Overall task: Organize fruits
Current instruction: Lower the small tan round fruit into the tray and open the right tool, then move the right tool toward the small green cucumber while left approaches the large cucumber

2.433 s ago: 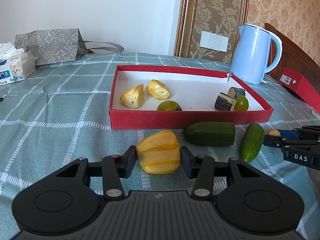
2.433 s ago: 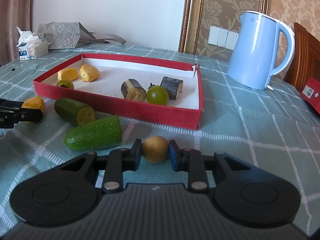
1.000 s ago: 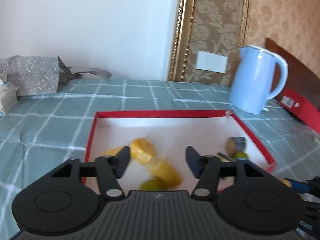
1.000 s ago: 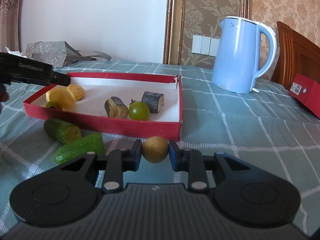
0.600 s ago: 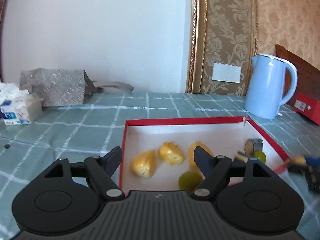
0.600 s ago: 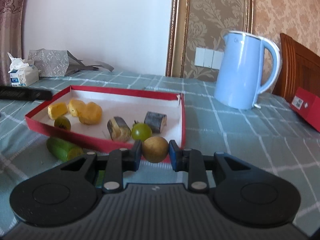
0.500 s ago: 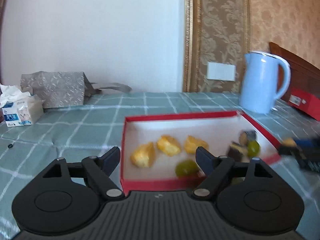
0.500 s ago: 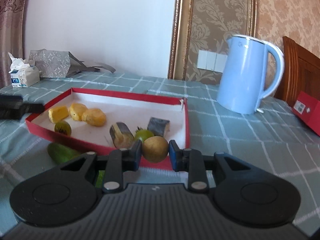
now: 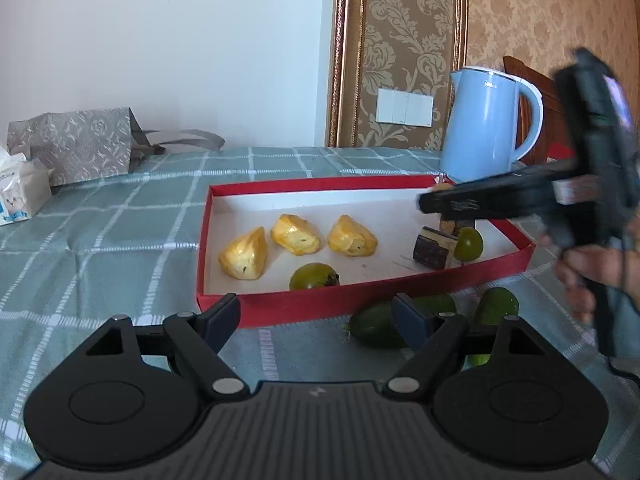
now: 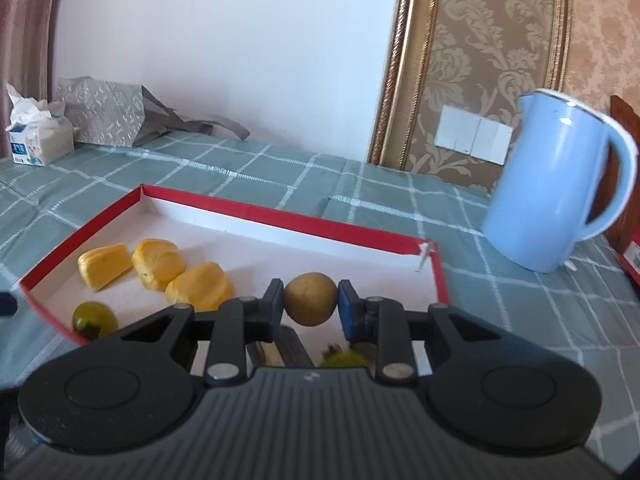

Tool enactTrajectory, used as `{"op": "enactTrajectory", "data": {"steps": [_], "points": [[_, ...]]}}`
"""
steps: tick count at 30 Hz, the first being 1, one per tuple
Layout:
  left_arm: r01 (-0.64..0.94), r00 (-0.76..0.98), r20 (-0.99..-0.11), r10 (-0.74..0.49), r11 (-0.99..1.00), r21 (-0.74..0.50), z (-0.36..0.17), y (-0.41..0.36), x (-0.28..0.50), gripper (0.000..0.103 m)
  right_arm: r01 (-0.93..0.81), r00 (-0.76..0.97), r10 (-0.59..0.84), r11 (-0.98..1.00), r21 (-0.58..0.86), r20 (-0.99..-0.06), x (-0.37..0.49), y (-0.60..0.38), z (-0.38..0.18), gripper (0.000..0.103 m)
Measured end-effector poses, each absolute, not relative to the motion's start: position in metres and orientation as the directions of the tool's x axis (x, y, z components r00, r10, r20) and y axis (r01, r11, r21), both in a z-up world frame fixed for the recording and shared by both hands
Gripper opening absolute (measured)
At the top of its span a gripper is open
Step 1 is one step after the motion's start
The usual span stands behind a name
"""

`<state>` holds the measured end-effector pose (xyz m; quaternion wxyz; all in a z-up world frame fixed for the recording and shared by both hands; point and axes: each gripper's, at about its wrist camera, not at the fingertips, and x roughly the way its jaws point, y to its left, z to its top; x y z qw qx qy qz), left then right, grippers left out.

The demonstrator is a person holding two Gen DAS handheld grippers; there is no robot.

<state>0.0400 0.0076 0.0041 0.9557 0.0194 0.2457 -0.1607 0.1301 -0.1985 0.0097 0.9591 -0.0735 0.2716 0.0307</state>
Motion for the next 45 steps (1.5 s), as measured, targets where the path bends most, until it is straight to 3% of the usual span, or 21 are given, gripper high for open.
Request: {"op": "enactTrajectory", "data": {"steps": [3,8,12,17,22,27,38,45], "points": [[0.323,0.824,-0.486,-0.290,0.946,-0.016,0.002,0.003,0.040,0.083,-0.119,0.830,0.038,0.987,-0.109,-0.556,0.147,-0.192,0.002,0.028],[0.337,0.820,-0.487,-0.299,0.941,-0.011,0.001,0.002,0.039,0.083,-0.107,0.851,0.019,0.985,-0.137,-0.525,0.147,-0.182,-0.001,0.059],[0.334,0.814,-0.498,-0.298,0.942,-0.019,0.000,0.003,0.041,0.083,-0.095,0.867,0.010,0.985,-0.145,-0.498,0.135,-0.181,0.001,0.063],[0.332,0.816,-0.501,-0.289,0.943,-0.002,-0.001,0.001,0.042,0.083,-0.072,0.889,0.028,0.994,-0.079,-0.458,0.105,-0.195,0.009,0.076],[0.335,0.815,-0.504,-0.284,0.942,0.011,-0.002,-0.001,0.041,0.083,-0.058,0.899,0.032,0.997,-0.047,-0.436,0.069,-0.208,0.017,0.077],[0.334,0.813,-0.511,-0.278,0.942,0.018,-0.004,-0.002,0.041,0.083,-0.030,0.913,0.026,1.000,-0.005,-0.407,0.032,-0.223,0.019,0.084],[0.344,0.811,-0.513,-0.281,0.939,0.030,-0.007,-0.007,0.040,0.083,0.029,0.882,0.024,0.994,0.106,-0.470,0.002,-0.260,-0.010,0.087],[0.342,0.786,-0.527,-0.324,0.937,-0.066,-0.006,-0.005,0.047,0.088,0.031,0.881,0.044,0.988,0.152,-0.470,0.006,-0.266,-0.021,0.089]]}}
